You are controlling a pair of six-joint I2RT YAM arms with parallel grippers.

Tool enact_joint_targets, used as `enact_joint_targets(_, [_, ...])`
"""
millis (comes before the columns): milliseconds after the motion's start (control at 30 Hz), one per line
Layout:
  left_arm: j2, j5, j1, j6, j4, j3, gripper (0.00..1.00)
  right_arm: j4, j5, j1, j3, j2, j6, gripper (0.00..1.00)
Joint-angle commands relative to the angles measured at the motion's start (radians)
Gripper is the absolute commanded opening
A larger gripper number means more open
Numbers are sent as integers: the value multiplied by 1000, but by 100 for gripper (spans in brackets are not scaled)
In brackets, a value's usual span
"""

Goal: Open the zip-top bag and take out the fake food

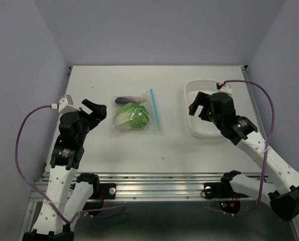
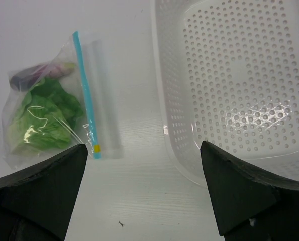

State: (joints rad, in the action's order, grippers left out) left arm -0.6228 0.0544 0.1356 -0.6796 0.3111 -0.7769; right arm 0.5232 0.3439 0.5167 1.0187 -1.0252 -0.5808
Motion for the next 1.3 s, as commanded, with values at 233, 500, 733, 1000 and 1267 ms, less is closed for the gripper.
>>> enact_joint_targets(233, [-57,-142,2,9,-82,28,99,-54,37,2,-3,4,12,100])
enact_joint_targets(500, [-83,-108,193,-90,-198,120,99,-143,-37,2,-61,20,27,100])
enact_joint_targets(733, [-241,70,438,163,-224,62,99,-180,-89,2,-94,11,82,100])
enact_joint_targets(1000, [-570,205,757,328,-262,-91,99,-155,-97,2,-97,-29,88,100])
enact_joint_targets(1267, [-793,513,843,610,-204,-150,99,-155,-148,2,-88,-67,82,100])
